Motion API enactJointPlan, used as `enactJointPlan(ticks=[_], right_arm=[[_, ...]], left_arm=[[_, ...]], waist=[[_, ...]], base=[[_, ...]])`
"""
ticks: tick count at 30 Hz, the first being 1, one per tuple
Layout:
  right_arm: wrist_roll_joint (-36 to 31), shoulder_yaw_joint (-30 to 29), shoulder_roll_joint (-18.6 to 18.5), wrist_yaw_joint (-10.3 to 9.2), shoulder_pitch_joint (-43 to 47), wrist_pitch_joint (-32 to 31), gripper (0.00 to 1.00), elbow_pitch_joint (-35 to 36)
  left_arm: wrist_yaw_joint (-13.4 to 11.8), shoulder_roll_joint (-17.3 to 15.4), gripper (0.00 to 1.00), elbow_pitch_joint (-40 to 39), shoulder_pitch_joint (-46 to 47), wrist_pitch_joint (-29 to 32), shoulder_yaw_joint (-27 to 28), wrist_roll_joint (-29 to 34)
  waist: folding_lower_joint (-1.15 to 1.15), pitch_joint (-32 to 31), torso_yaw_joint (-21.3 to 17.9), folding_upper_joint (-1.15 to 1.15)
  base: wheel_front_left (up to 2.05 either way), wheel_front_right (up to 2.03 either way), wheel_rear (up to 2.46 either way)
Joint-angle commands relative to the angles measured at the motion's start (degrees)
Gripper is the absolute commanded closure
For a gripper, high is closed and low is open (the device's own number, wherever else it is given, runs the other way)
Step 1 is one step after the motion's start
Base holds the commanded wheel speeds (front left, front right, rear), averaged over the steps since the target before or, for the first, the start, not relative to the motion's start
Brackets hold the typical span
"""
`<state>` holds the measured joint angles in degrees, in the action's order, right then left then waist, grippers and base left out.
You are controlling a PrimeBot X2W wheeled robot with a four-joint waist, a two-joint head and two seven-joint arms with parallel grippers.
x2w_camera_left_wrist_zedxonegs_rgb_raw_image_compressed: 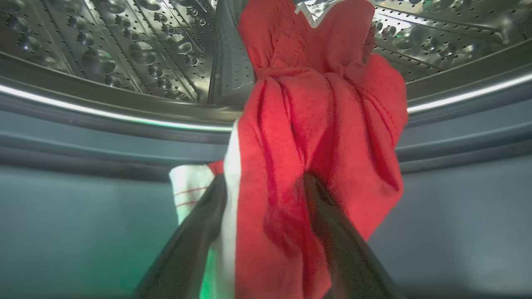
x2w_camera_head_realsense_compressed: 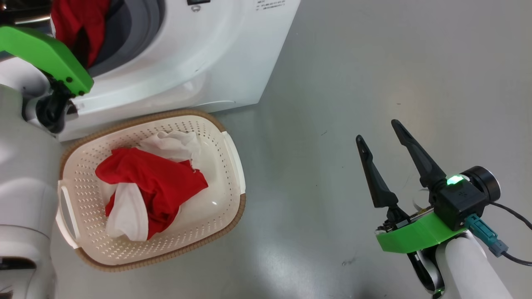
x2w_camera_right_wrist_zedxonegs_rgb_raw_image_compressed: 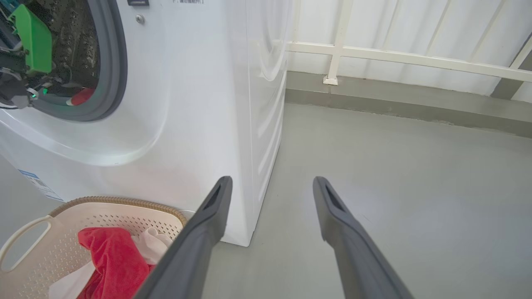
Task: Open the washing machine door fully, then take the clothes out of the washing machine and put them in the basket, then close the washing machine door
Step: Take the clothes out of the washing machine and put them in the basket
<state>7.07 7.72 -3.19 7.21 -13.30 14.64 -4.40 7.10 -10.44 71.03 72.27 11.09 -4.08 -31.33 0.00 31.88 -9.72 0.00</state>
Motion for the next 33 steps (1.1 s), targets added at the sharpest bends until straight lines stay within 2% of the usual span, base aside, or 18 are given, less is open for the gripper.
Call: enactJointPlan(ticks=[1, 5, 22, 30, 33], right_arm=[[0.79, 1.26, -0.16, 0.28, 0.65, 0.36, 0.0, 1.43], [0.96, 1.32, -0.22, 0.28, 0.59, 0.36, 0.0, 1.36], [2.26, 2.28, -0.74, 0.28, -0.45, 0.36, 0.0, 0.92], [2.33, 2.18, -0.94, 0.28, -0.61, 0.36, 0.0, 0.92], [2.3, 2.07, -0.94, 0.28, -0.66, 0.36, 0.0, 0.97]], left_arm=[[0.37, -2.3, 1.0, -0.9, 0.53, 0.32, -0.13, -0.01], [0.37, -3.04, 1.0, -1.62, 0.22, -2.16, -1.63, 0.74], [0.38, -3.4, 1.0, -5.56, -1.79, -22.57, -4.95, 2.44], [0.35, -4.32, 1.0, -11.35, -5.41, -25.89, -5.57, 2.7], [-0.61, -4.63, 1.0, -17.1, -8.24, -26.04, -4.29, 3.86]], waist=[[0.0, 0.05, -0.03, 0.0], [0.0, -0.02, -0.02, 0.0], [0.0, -0.4, 2.22, 0.0], [0.0, -1.65, 3.35, 0.0], [0.0, -2.3, 3.82, 0.0]], base=[[0.0, 0.0, 0.0], [0.0, 0.0, 0.0], [0.0, 0.0, 0.0], [0.0, 0.0, 0.0], [0.0, 0.0, 0.0]])
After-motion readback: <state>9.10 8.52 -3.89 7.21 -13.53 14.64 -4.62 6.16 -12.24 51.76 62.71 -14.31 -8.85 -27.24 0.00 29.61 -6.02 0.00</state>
